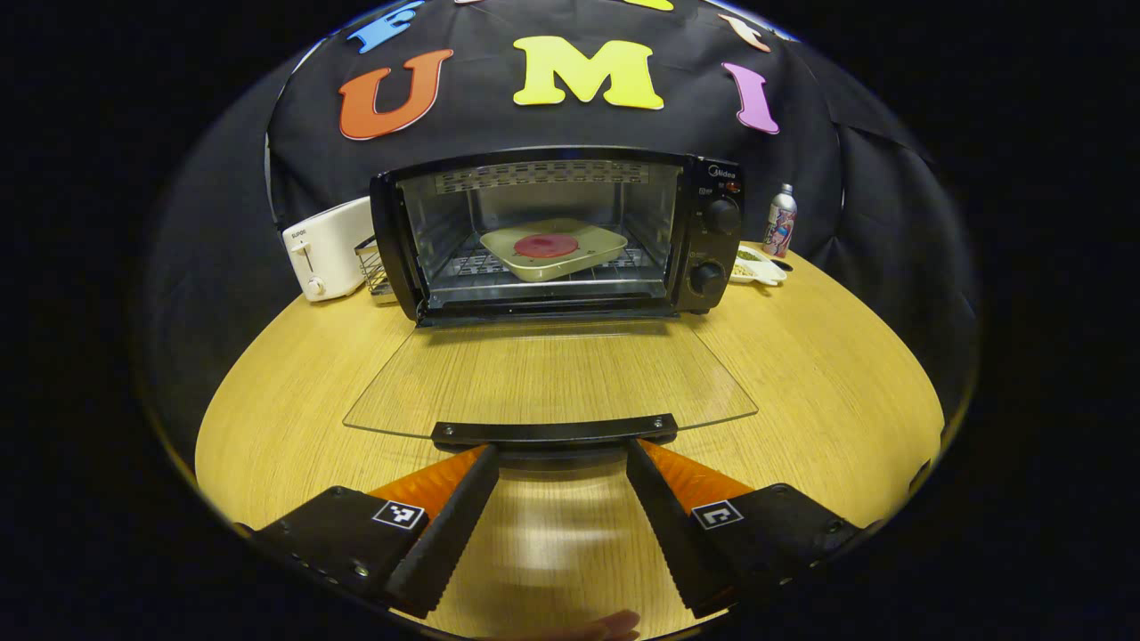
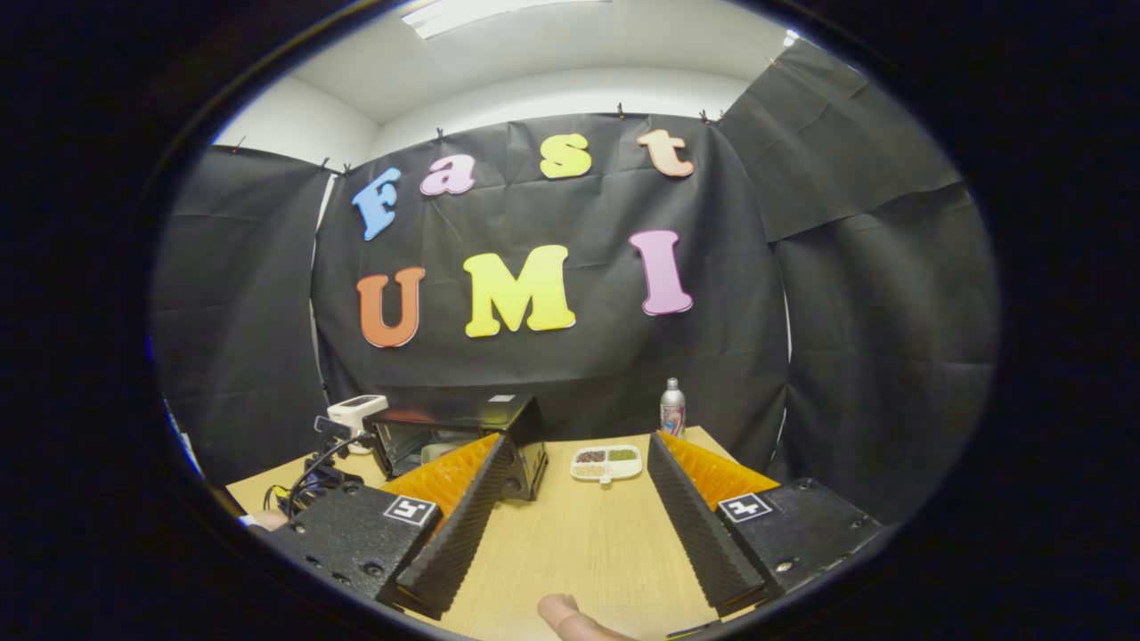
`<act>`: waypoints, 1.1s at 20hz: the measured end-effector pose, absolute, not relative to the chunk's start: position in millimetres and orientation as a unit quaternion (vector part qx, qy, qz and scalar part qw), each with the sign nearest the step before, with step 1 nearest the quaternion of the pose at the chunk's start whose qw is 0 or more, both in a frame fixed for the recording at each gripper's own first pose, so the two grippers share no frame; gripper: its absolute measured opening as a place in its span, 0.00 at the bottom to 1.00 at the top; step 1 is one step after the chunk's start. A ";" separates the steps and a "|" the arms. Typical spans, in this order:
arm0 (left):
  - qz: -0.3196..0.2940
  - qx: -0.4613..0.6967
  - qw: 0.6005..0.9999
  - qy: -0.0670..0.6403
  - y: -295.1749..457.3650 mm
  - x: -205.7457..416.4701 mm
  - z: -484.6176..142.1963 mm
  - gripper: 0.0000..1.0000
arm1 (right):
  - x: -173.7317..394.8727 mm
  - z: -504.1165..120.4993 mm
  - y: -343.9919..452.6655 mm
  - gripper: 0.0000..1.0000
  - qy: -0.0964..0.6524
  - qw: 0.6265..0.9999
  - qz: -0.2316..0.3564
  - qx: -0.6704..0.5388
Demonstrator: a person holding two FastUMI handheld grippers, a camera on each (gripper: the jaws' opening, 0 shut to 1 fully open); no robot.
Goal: Open the electric oven with the left hand, put the food in, and close the electric oven.
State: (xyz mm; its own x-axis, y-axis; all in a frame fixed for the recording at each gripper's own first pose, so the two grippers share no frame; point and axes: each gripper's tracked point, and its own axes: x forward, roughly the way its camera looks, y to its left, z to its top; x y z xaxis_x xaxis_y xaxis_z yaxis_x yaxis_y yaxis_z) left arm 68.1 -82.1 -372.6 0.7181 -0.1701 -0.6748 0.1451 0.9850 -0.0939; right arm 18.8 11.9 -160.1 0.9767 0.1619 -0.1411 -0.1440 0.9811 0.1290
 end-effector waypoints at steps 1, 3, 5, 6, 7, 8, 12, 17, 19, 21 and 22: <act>-0.084 -0.017 0.927 0.365 -82.8 68.9 -371.2 0.93 | 18.9 -159.9 12.1 0.95 0.075 0.992 0.077 0.058; -0.083 -0.020 0.928 0.364 -83.6 68.8 -367.6 0.93 | 17.6 -158.5 11.7 0.95 0.073 0.993 0.078 0.057; -0.084 -0.017 0.931 0.355 -83.7 69.7 -358.9 0.93 | 16.9 -156.9 10.9 0.95 0.071 0.993 0.076 0.059; -0.083 -0.017 0.934 0.348 -82.4 71.6 -354.3 0.93 | 16.8 -157.0 10.9 0.95 0.070 0.993 0.075 0.059; -0.083 -0.017 0.936 0.341 -81.2 74.6 -350.5 0.93 | 16.0 -157.1 10.3 0.94 0.070 0.993 0.074 0.060; -0.083 -0.017 0.938 0.336 -80.3 77.5 -346.7 0.93 | 15.3 -157.0 10.0 0.94 0.070 0.993 0.073 0.061; -0.082 -0.019 0.941 0.327 -79.2 82.0 -335.9 0.94 | 10.7 -153.9 17.1 1.00 0.073 0.992 0.081 0.062; -0.085 -0.027 0.951 0.296 -76.5 92.7 -318.1 0.93 | 6.1 -147.5 18.3 0.94 0.068 0.993 0.078 0.057; -0.083 -0.022 0.954 0.287 -72.3 99.4 -313.9 0.93 | 3.4 -144.1 20.6 0.94 0.065 0.993 0.077 0.055; -0.083 -0.023 0.957 0.278 -71.7 104.4 -307.2 0.94 | 0.4 -141.9 22.3 0.94 0.064 0.994 0.078 0.053; -0.084 -0.025 0.957 0.277 -70.7 104.8 -304.8 0.95 | -0.3 -140.2 23.3 0.94 0.063 0.994 0.078 0.053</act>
State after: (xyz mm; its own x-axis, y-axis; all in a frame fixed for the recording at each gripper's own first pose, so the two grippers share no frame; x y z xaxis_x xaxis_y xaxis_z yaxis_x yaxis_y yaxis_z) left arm 104.8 -70.7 -304.8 0.8324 -0.1752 -0.5257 0.1472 0.9845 -0.0951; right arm -0.3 23.3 -140.2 0.9799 0.1619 -0.1165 -0.1487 0.9823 0.1144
